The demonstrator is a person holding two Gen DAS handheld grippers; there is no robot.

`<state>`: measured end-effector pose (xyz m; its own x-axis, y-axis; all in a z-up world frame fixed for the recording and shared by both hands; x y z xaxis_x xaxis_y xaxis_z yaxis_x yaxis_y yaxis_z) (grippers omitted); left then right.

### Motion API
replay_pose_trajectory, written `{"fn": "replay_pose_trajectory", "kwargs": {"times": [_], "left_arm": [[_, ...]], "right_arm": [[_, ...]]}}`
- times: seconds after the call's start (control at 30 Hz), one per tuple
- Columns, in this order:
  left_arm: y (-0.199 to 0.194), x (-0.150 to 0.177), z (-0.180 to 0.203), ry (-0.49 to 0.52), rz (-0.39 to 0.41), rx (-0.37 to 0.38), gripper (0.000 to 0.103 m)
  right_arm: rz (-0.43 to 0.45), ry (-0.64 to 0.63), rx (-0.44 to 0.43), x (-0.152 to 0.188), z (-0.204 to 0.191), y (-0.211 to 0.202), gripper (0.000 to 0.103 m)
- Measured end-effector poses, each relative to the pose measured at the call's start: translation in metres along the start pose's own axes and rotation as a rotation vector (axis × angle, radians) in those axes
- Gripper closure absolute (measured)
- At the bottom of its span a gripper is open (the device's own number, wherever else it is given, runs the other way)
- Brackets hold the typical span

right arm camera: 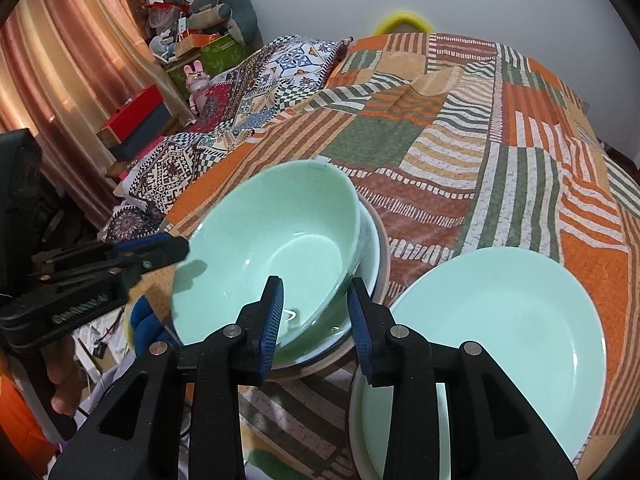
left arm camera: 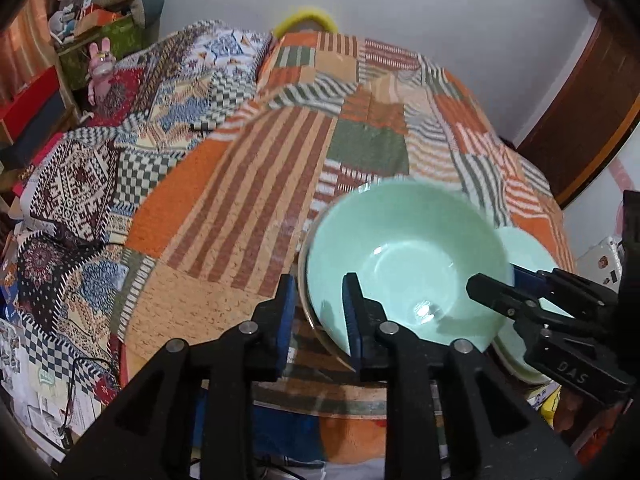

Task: Organize plates and bowls
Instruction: 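Lower the mint green bowl into the white bowl on the stack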

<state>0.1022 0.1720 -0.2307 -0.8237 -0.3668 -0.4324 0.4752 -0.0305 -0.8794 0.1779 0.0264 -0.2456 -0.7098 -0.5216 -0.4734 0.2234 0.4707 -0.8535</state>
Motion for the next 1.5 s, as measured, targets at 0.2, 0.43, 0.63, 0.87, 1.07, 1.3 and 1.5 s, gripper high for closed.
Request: {"fn": "replay_pose_trajectory", "kwargs": {"times": [0.2, 0.43, 0.63, 0.87, 1.07, 1.3, 1.5], "left_arm": [[-0.014, -0.007, -0.005, -0.014, 0.042, 0.007, 0.066], [-0.004, 0.002, -0.013, -0.026, 0.014, -0.001, 0.061], [0.017, 0.011, -0.018, -0.037, -0.048, 0.018, 0.061], [0.035, 0.009, -0.017, -0.043, -0.083, 0.053, 0.061], [0.048, 0.005, -0.015, -0.048, -0.104, 0.086, 0.061], [0.061, 0.005, -0.018, -0.066, -0.129, 0.120, 0.062], [0.058, 0.005, -0.015, -0.052, -0.120, 0.150, 0.069]], "right_arm": [[0.071, -0.011, 0.035, -0.005, 0.003, -0.018, 0.058], [0.079, 0.005, 0.036, -0.003, 0.008, -0.021, 0.052], [0.046, 0.037, 0.021, 0.003, 0.014, -0.011, 0.052], [0.005, 0.062, -0.012, 0.005, 0.016, 0.002, 0.052], [-0.022, 0.085, -0.036, 0.003, 0.018, 0.014, 0.052], [-0.033, 0.088, -0.052, 0.000, 0.020, 0.021, 0.052], [-0.038, 0.086, -0.033, -0.002, 0.020, 0.024, 0.057]]}}
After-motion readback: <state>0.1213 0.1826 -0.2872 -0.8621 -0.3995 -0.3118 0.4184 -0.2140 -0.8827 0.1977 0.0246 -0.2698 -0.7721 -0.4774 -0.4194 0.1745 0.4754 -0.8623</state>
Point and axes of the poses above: each gripper's, at about its wrist camera, not at the fingertips, and y roughly the way its jaws point, z to its right, x to its underside, the point moved 4 cm from there along y, roughly the way its jaws point, and after that the axes turned 8 degrees about -z, right-handed, at the moved point
